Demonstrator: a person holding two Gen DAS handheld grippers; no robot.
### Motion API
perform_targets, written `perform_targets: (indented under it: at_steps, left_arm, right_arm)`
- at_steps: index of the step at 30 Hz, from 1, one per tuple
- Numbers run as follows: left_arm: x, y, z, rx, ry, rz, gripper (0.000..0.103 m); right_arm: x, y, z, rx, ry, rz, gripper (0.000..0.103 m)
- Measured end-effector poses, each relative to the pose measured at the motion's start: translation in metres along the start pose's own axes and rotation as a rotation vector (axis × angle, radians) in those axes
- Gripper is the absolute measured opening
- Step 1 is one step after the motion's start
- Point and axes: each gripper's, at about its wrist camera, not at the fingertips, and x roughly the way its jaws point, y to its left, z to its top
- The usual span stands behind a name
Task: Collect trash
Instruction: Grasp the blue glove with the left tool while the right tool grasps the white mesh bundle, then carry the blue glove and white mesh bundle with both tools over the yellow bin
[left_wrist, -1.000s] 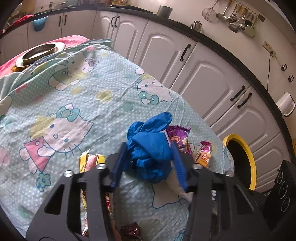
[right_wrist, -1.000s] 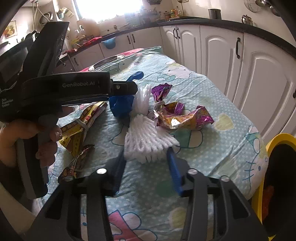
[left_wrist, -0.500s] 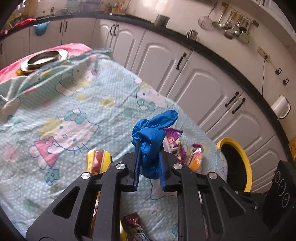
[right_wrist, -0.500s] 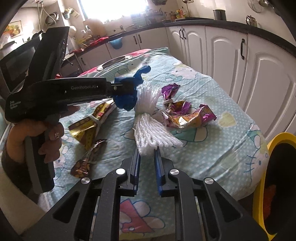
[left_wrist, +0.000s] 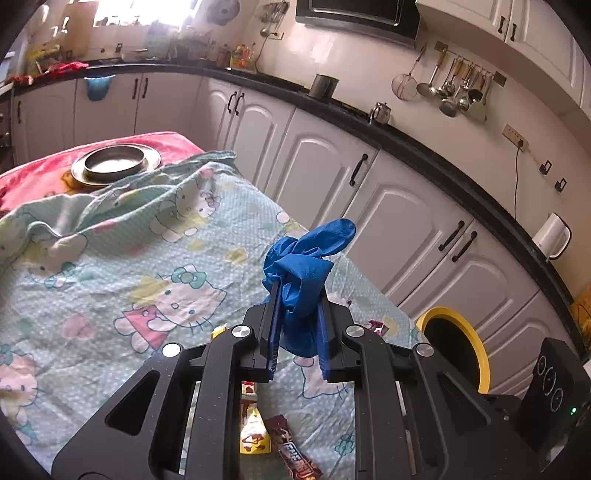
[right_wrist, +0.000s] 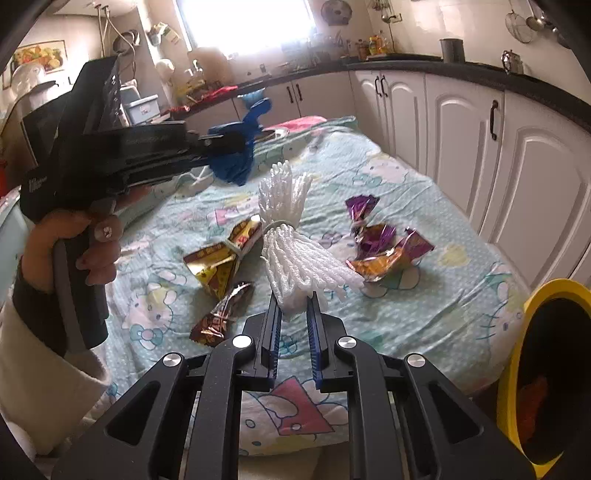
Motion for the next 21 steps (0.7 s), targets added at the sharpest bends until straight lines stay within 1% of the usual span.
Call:
perform_targets:
  at_steps: [9,21]
  left_arm:
    - [-0.01,-0.019,0.004,0.028,-0.026,-0.022,0.011]
    - [0.0,-0.073,-0.001,0.126,-0.017,-0.084,0.011]
  right_arm:
    - [-0.031,-0.016,0.008,0.025,-0.065,-0.042,0.013]
    - [-0.072,-0.05,0.009,0.088,-0.139,-0.122,0.013]
